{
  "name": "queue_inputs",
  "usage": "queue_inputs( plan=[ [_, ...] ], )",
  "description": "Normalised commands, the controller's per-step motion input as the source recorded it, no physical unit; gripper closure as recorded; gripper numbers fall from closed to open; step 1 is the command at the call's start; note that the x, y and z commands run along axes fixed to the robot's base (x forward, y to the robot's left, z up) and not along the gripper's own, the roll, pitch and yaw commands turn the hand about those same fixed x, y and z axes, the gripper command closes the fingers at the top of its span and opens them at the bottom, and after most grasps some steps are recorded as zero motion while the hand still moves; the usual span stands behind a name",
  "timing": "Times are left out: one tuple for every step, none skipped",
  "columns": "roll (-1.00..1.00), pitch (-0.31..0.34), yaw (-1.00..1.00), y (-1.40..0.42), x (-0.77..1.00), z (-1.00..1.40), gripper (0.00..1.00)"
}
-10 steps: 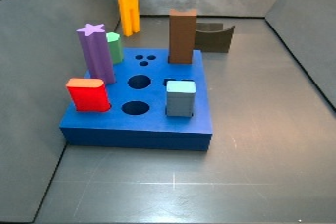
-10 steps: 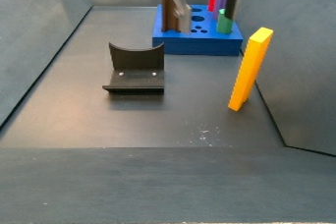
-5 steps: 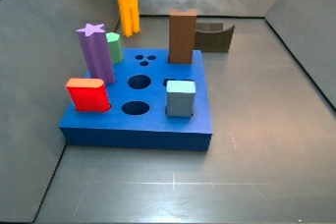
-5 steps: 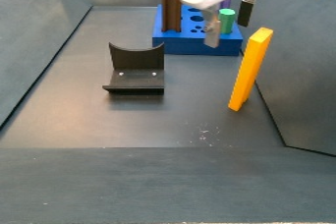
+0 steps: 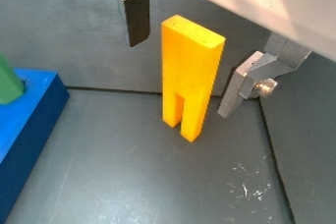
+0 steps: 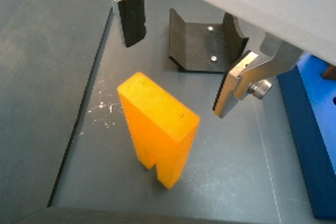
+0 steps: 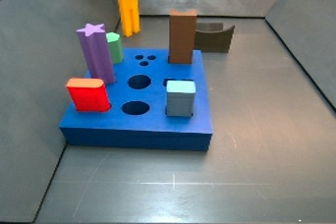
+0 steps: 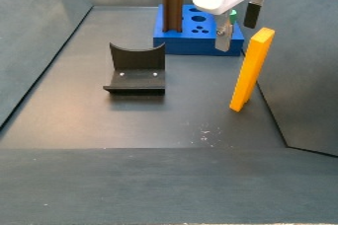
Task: Pick up the double-square object. Move up. Move to above the board. Insert the double-square object.
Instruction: Pick up the double-square object.
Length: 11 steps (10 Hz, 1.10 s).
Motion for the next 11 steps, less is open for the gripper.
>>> queue_inputs(
  plan=[
    [0.00,0.000,-0.04,0.00,-0.18,-0.01,0.00],
    [0.00,-0.059,0.00,-0.07,-0.18,-0.07,0.00],
    [0.05,-0.069,0.03,-0.08,-0.30,-0.17,0.00],
    [0.00,-0.090,0.01,0.00,-0.34,-0.14,0.00],
    [0.03,-0.023,0.06,0.07,-0.23,-0.05,0.00],
    [0.11,0.000,0.17,0.13,-0.01,0.00,0.00],
    [0.14,0.000,0.23,0.14,0.00,0.00,0.00],
    [0.17,0.001,0.25,0.13,0.00,0.00,0.00],
    [0.21,0.000,0.27,0.07,0.00,-0.11,0.00],
    [0.24,0.000,0.28,0.02,0.00,-0.19,0.00],
    [0.27,0.000,0.27,0.00,-0.03,-0.25,0.00]
  ],
)
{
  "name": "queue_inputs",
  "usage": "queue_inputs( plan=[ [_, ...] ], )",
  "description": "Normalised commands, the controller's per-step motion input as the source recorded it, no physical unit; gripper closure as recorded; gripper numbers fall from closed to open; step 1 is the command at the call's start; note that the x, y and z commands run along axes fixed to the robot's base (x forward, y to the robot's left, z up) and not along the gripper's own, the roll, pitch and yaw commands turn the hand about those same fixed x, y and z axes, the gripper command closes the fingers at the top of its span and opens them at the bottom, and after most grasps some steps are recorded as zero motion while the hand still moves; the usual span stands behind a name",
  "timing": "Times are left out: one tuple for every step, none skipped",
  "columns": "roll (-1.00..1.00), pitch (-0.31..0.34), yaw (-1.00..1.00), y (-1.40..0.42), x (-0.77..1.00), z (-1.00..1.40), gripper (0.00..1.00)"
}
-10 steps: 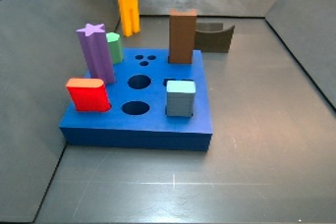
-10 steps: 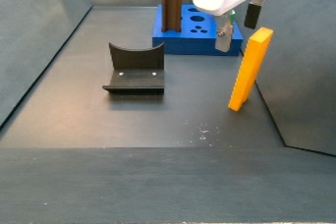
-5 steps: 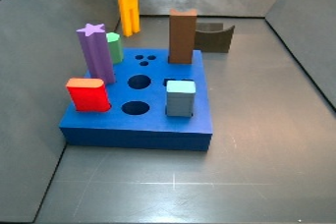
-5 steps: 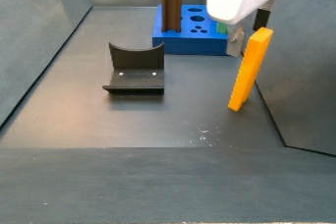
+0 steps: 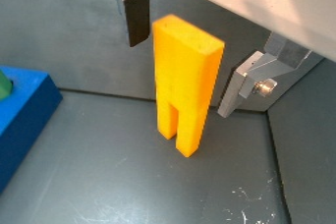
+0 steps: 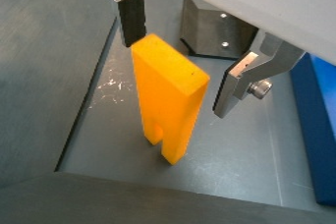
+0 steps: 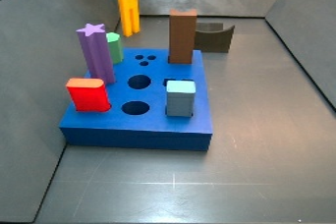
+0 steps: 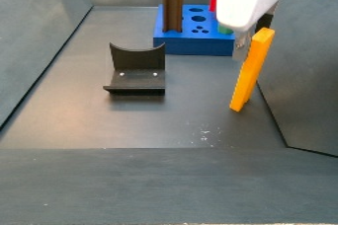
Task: Pick up the double-square object. Move up. Move to above the board. Insert the double-square object.
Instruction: Pick up the double-square object.
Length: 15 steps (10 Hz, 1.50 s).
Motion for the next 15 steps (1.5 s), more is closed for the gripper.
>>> queue_inputs(
  plan=[
    [0.28,0.016,0.21,0.02,0.00,-0.16,0.00],
    [0.25,0.040,0.13,0.06,0.00,-0.13,0.00],
    [0.27,0.034,0.09,0.04,0.00,-0.13,0.00],
    [0.26,0.019,0.07,0.03,0.00,-0.14,0.00],
    [0.26,0.007,0.05,0.04,0.00,-0.16,0.00],
    [0.22,0.003,0.00,0.03,0.00,-0.22,0.00],
    [0.20,0.034,-0.06,0.01,0.00,-0.17,0.00],
    [0.16,0.023,-0.21,0.00,-0.03,-0.07,0.00],
    [0.14,0.020,-0.19,0.00,-0.06,-0.07,0.00],
    [0.11,0.033,-0.19,0.00,-0.01,-0.02,0.00],
    [0.07,0.050,-0.17,0.00,0.00,0.00,0.00],
    [0.04,0.000,-0.05,0.06,-0.19,-0.03,0.00],
    [0.06,0.000,0.00,0.10,-0.33,-0.01,0.00],
    [0.06,0.000,0.00,0.16,-0.35,0.00,0.00],
    [0.00,0.000,0.00,0.16,-0.22,0.00,0.00]
  ],
)
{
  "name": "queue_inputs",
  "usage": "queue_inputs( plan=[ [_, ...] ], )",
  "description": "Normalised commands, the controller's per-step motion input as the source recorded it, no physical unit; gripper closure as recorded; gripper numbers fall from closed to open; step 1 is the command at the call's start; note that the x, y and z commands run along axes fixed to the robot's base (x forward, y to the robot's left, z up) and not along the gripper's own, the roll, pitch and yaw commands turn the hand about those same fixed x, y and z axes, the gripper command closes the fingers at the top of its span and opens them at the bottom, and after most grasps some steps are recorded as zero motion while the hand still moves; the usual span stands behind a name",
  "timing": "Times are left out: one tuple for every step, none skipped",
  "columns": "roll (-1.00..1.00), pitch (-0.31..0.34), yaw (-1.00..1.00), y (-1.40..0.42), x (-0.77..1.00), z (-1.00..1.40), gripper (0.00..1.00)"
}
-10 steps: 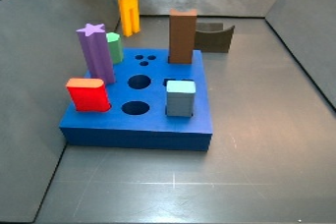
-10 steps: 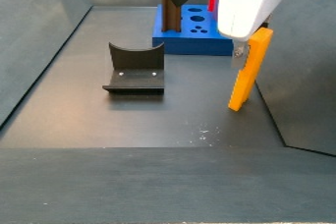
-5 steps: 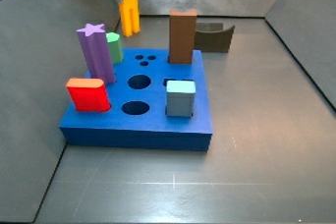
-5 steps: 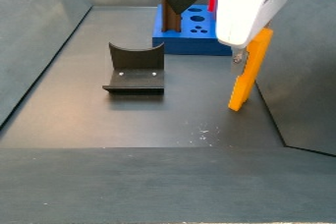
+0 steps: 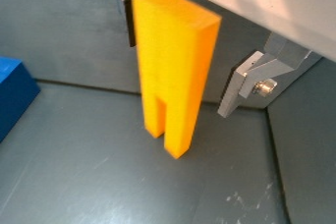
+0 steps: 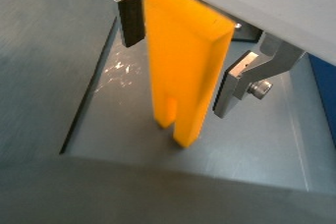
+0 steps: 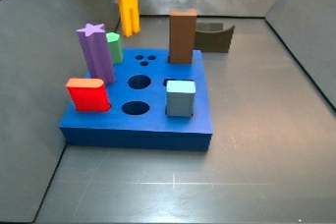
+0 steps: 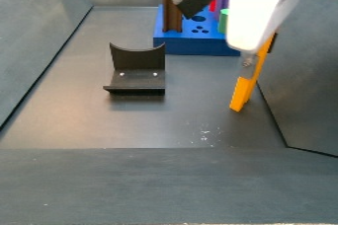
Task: Pick up the double-square object. Move up. Move to above the board. Insert the double-square object.
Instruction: Pick up the double-square object.
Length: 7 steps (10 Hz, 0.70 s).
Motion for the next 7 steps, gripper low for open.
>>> queue_inputs(
  plan=[
    [0.00,0.000,0.00,0.03,-0.03,0.00,0.00],
    [0.00,0.000,0.00,0.00,0.03,0.00,0.00],
    [0.06,0.000,0.00,-0.11,0.07,0.00,0.00],
    [0.01,0.000,-0.13,0.00,0.00,0.00,0.00],
    [0.00,0.000,0.00,0.00,0.00,0.00,0.00],
    [0.00,0.000,0.00,0.00,0.00,0.00,1.00],
    [0.00,0.000,0.00,0.00,0.00,0.00,1.00]
  ],
)
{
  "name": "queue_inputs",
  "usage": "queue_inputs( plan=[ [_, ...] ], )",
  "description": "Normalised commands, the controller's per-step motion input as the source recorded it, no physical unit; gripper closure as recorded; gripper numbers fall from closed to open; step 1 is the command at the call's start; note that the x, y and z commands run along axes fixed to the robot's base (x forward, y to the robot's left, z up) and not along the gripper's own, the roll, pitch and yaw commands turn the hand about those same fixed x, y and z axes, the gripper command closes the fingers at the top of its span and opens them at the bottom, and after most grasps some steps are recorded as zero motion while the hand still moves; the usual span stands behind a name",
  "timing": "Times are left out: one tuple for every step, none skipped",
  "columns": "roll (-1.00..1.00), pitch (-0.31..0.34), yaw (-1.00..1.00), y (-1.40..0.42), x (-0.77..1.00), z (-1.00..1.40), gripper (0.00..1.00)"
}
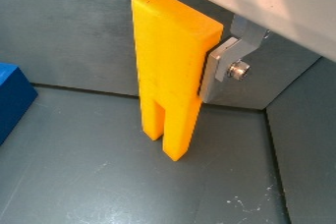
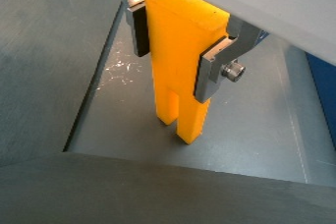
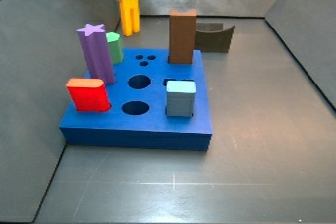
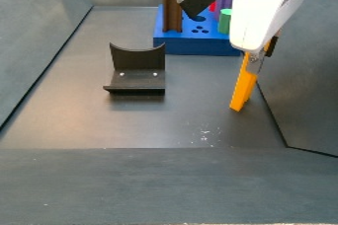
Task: Pick up the double-square object. Move up. Move to above the board. Insert the double-square object.
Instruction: Pick up the double-square object, then move up.
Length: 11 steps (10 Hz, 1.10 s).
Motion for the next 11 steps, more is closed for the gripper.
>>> queue_inputs(
  plan=[
    [0.00,0.000,0.00,0.00,0.00,0.00,1.00],
    [0.00,0.000,0.00,0.00,0.00,0.00,1.00],
    [0.00,0.000,0.00,0.00,0.00,0.00,1.00],
    [0.00,0.000,0.00,0.00,0.00,0.00,1.00],
    [0.00,0.000,0.00,0.00,0.00,0.00,1.00],
    [0.00,0.000,0.00,0.00,0.00,0.00,1.00],
    [0.00,0.000,0.00,0.00,0.00,0.00,1.00],
    [0.00,0.000,0.00,0.00,0.00,0.00,1.00],
    [0.00,0.000,0.00,0.00,0.00,0.00,1.00],
    [0.00,0.000,0.00,0.00,0.00,0.83,1.00],
    [-0.02,0.022,-0.02,-0.07,-0.05,0.82,1.00]
  ],
)
